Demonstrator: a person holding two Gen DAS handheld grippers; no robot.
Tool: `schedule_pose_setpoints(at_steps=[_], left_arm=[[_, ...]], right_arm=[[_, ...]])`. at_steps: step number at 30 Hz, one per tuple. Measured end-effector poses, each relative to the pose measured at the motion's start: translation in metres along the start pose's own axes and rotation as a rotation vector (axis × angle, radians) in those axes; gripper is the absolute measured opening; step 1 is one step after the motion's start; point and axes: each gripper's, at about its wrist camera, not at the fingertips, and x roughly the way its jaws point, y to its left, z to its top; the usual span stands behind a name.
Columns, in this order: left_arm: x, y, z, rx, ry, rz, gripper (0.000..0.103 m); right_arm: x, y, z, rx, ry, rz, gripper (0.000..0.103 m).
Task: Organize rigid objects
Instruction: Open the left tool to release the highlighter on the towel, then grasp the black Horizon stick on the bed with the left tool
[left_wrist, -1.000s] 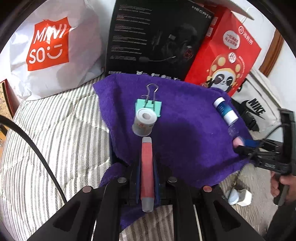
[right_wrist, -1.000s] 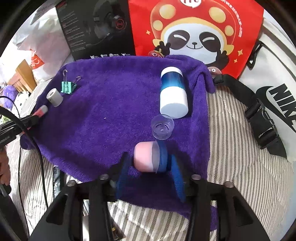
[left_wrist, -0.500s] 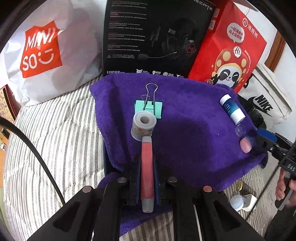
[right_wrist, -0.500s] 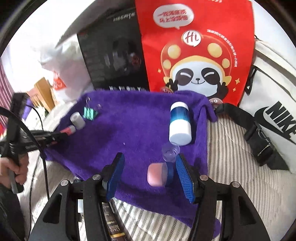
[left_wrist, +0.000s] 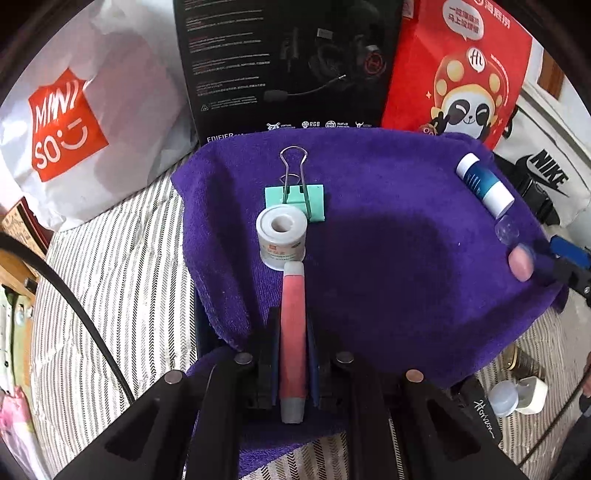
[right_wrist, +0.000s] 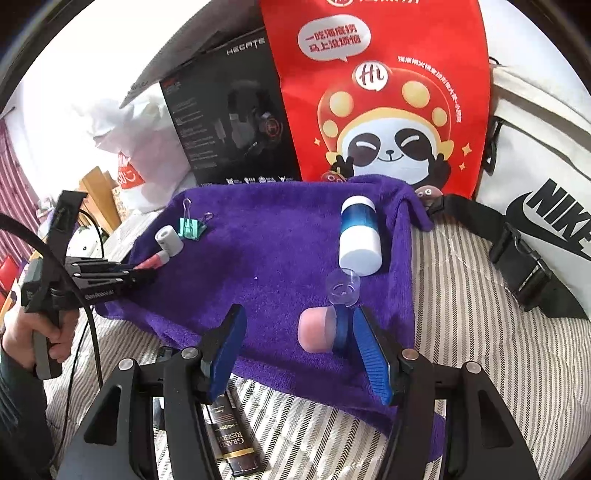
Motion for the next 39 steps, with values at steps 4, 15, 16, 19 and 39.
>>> schedule_pose_setpoints(at_steps=[4, 15, 16, 19, 39], left_arm=[[0.000, 0.004, 0.001, -0.012, 0.016, -0.019, 0.013], [-0.015, 0.007, -0.007, 0.002, 0.045, 0.008, 0.024], [-0.018, 0.007, -0.008, 0.003, 0.044, 0.010, 0.024], [-0.033, 0.004, -0.013, 0.021, 0.026, 0.045, 0.029], [-0.055, -0.084, -0.055, 0.104, 0.045, -0.132, 0.038]], right_arm=[[-0.003, -0.003, -0.002, 0.017, -0.008, 0.017, 0.061], [-0.006, -0.015, -0.004, 0.074, -0.018, 0.033, 0.061], [-0.006, -0.016, -0.004, 0.075, -0.019, 0.033, 0.061], [-0.007, -0.017, -0.004, 0.082, -0.019, 0.034, 0.061], [-0.026, -0.039, -0.002, 0.145, -0.072, 0.032, 0.063]])
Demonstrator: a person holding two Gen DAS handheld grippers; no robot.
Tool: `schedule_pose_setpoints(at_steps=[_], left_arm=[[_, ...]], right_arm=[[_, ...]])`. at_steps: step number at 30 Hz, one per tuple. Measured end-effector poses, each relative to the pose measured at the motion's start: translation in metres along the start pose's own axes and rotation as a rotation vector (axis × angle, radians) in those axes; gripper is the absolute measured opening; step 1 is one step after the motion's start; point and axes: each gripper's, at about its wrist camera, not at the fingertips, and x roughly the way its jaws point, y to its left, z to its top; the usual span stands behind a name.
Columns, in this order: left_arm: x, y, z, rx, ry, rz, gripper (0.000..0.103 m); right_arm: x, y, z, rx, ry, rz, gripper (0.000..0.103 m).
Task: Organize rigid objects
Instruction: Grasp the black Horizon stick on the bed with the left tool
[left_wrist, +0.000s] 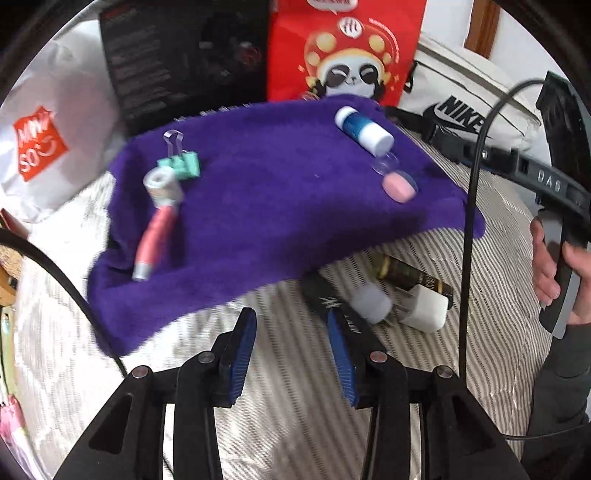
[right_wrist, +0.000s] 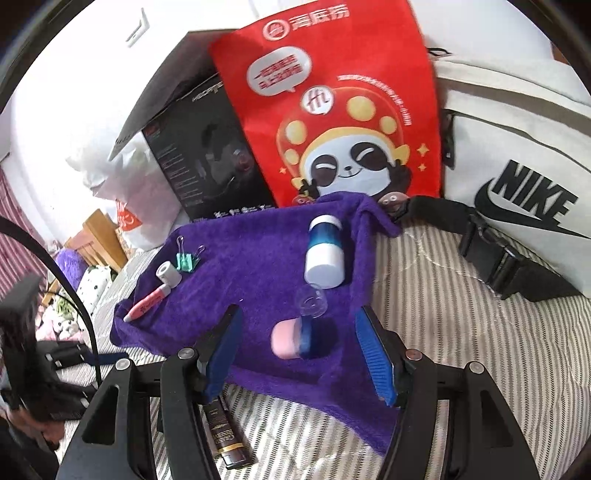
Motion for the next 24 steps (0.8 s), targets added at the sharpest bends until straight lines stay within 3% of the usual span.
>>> schedule_pose_setpoints(at_steps=[10, 14, 24], left_arm=[[0.021, -0.026, -0.001, 0.007, 0.036, -0.009, 0.042], [0.024, -0.038, -0.005, 0.074, 0.038, 0.032, 0.044], [0.016, -0.011, -0.017, 0.040, 0.031, 0.070, 0.042]], right_arm=[[-0.004, -0.024, 0.001, 0.072, -0.003, -0.020, 0.063], [-0.004, -0.019, 0.001, 0.051, 0.000, -0.020, 0.063], [0.000, -0.016, 0.000, 0.037, 0.020, -0.021, 0.063]])
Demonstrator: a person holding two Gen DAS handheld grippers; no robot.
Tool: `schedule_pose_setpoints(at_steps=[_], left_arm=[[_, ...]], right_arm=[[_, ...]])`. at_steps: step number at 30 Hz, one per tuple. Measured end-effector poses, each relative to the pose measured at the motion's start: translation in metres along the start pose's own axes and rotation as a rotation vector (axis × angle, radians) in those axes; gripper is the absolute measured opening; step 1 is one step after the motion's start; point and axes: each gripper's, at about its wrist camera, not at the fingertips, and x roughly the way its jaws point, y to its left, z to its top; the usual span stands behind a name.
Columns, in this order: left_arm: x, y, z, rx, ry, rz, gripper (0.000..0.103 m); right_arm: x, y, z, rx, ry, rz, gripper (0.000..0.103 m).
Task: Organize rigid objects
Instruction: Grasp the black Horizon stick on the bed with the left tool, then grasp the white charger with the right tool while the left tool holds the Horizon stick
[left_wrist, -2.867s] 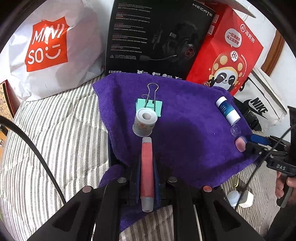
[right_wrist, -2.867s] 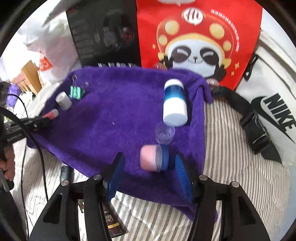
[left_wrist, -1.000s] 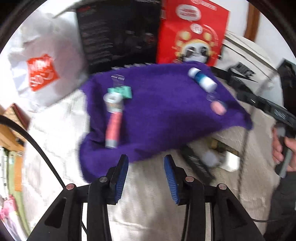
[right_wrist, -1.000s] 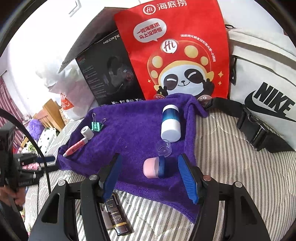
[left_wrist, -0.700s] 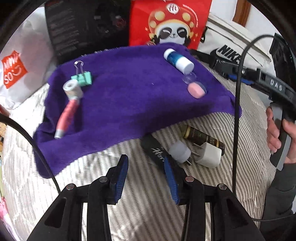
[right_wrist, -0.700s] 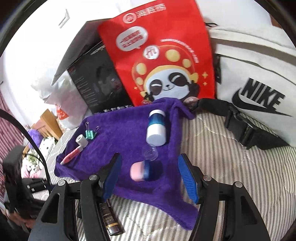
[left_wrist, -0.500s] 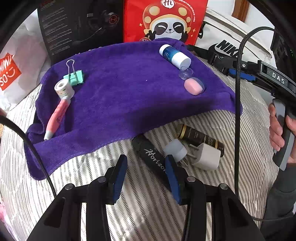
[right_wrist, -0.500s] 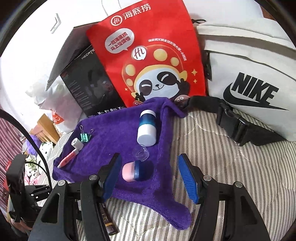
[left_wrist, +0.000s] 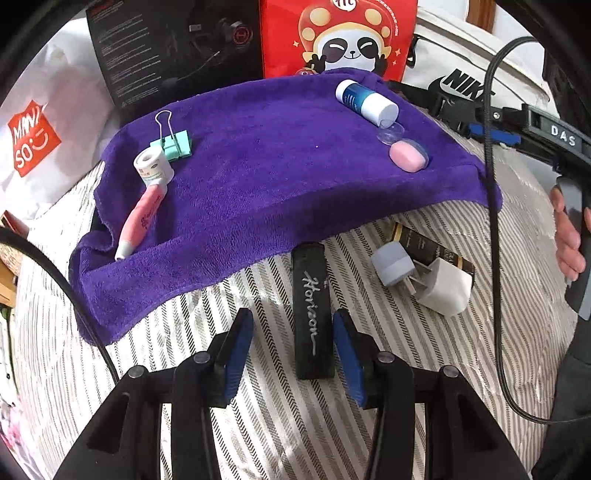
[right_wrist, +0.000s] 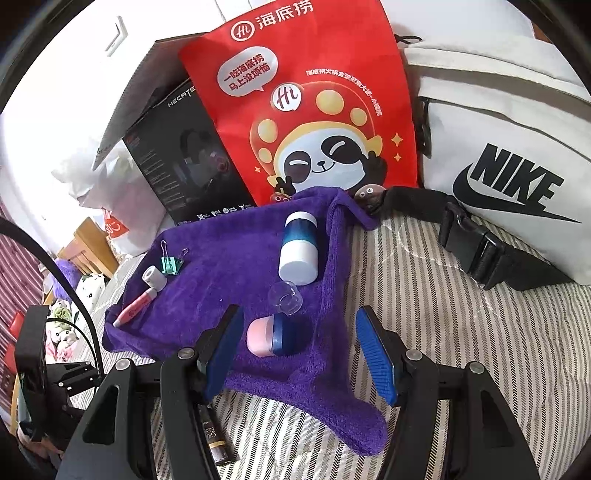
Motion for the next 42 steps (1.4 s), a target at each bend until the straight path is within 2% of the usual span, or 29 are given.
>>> schedule_pose_setpoints(at_steps=[1, 4, 5, 11, 18, 23, 28, 31, 36, 39, 42], left_arm=[[0.003, -0.004, 0.001, 0.015, -0.003, -0.001, 0.040], [0.004, -0.008, 0.004, 0.030, -0.023, -0.033, 0.022], [0.004, -0.009, 0.004, 0.032, -0.026, -0.034, 0.021], [0.000, -0.003, -0.001, 0.018, -0.039, -0.059, 0.021], [-0.003, 0.006, -0.006, 0.005, -0.031, -0.031, 0.021], [-0.001, 0.002, -0.005, 0.020, -0.037, -0.010, 0.022], [0.000, 0.011, -0.002, -0.001, -0.032, -0.035, 0.021], [-0.004, 0.022, -0.007, -0.002, -0.028, 0.008, 0.021], [-0.009, 0.046, -0.021, -0.064, -0.036, 0.003, 0.021], [-0.011, 0.054, -0.028, -0.092, -0.043, -0.004, 0.021], [-0.013, 0.056, -0.033, -0.103, -0.051, -0.014, 0.021]], right_arm=[[0.000, 0.001, 0.000, -0.004, 0.000, 0.001, 0.063], [0.002, 0.002, -0.001, -0.012, 0.008, -0.002, 0.063], [0.003, 0.002, -0.001, -0.012, 0.013, -0.004, 0.063], [0.007, -0.001, -0.002, -0.004, 0.023, -0.014, 0.063], [0.009, -0.001, -0.003, -0.007, 0.030, -0.013, 0.063], [0.012, 0.006, -0.005, -0.033, 0.047, -0.003, 0.063], [0.006, 0.020, -0.007, -0.081, 0.054, 0.022, 0.063], [0.000, 0.035, -0.020, -0.142, 0.078, 0.019, 0.063], [0.000, 0.060, -0.055, -0.293, 0.169, -0.032, 0.063], [0.004, 0.068, -0.069, -0.326, 0.221, -0.035, 0.061], [0.000, 0.077, -0.076, -0.334, 0.218, 0.000, 0.061]])
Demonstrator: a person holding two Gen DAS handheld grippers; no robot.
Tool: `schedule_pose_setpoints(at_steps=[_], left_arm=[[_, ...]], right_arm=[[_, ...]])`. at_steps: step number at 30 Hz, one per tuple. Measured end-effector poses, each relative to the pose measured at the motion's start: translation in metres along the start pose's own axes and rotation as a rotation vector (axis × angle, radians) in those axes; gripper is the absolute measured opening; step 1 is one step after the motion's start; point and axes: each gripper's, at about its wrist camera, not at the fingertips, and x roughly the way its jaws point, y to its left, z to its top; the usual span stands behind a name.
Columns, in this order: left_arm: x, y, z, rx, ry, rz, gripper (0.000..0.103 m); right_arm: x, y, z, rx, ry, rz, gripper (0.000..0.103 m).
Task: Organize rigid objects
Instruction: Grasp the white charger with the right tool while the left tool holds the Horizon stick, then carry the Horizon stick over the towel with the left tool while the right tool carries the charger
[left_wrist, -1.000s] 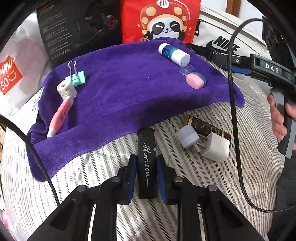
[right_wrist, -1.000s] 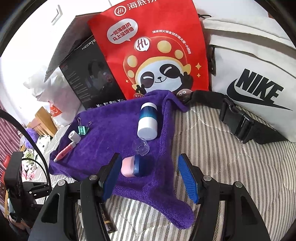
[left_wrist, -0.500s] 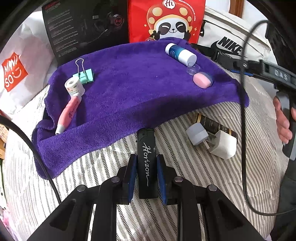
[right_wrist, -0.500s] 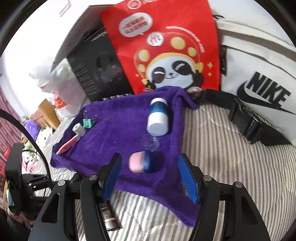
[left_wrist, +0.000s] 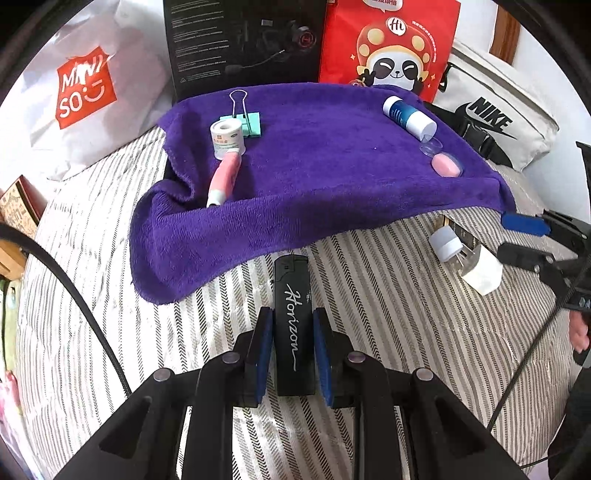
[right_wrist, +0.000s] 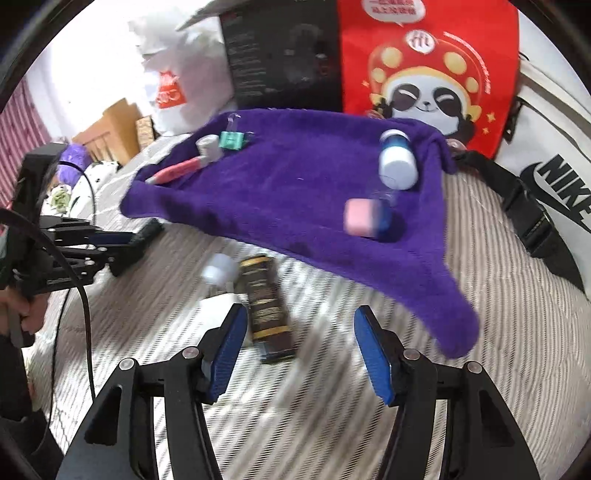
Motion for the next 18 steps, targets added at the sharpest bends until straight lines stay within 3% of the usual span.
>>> schedule_pose_setpoints(at_steps=[8, 9, 11, 12, 18], left_arm=[[-0.002, 0.003, -0.002, -0.016, -0.014, -0.020, 0.021], [-0.002, 0.004, -0.002, -0.016, -0.015, -0.023, 0.021], [-0.003, 0.005, -0.003, -0.017, -0.017, -0.026, 0.021], [-0.003, 0.005, -0.003, -0.018, -0.018, -0.028, 0.021], [-0.004, 0.007, -0.004, -0.024, -0.026, -0.040, 0.021]], right_arm=[[0.003, 0.038, 0.000, -0.094, 0.023, 0.027, 0.059], [0.005, 0.043, -0.001, -0.113, 0.029, 0.015, 0.056], [0.010, 0.052, -0.003, -0.151, 0.035, -0.002, 0.033], [0.012, 0.056, -0.004, -0.167, 0.037, -0.011, 0.028], [0.017, 0.065, -0.004, -0.211, 0.045, -0.052, 0.027]])
